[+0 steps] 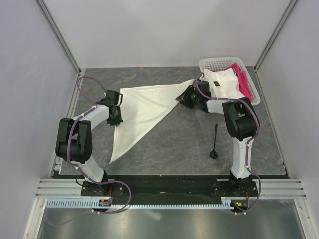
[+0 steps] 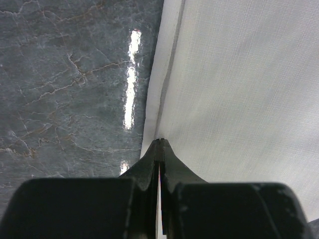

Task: Fold the napkin, place the utensils inside, and roll it up
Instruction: Fold the napkin

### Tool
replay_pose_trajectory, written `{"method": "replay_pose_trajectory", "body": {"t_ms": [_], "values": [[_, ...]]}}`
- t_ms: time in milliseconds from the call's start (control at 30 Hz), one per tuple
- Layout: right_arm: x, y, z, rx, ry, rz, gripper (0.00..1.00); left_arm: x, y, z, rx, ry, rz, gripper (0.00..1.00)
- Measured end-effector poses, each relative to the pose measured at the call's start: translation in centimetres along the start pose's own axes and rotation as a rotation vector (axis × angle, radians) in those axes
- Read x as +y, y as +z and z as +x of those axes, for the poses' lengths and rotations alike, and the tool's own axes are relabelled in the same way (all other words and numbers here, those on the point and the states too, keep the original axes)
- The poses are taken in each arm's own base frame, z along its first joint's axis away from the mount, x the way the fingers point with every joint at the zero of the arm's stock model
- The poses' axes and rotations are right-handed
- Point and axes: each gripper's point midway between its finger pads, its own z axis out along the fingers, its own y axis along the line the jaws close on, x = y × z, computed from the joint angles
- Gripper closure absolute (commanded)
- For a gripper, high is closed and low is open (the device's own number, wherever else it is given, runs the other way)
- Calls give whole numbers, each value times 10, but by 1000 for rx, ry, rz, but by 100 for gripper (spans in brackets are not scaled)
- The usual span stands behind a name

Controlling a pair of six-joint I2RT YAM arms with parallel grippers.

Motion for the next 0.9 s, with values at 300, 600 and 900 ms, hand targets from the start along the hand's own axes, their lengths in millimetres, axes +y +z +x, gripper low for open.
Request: {"method": "replay_pose_trajectory", "body": {"t_ms": [300,600,900], "values": [[-4,16,-27,-99,8,33,57,0,0,0,1,1,-1,98],[-10,31,-40,-152,16,57,91,1,0,3,6,-3,3,98],[-11,40,-46,-170,41,63,100,11,-7,13,9,-24,0,98]]}}
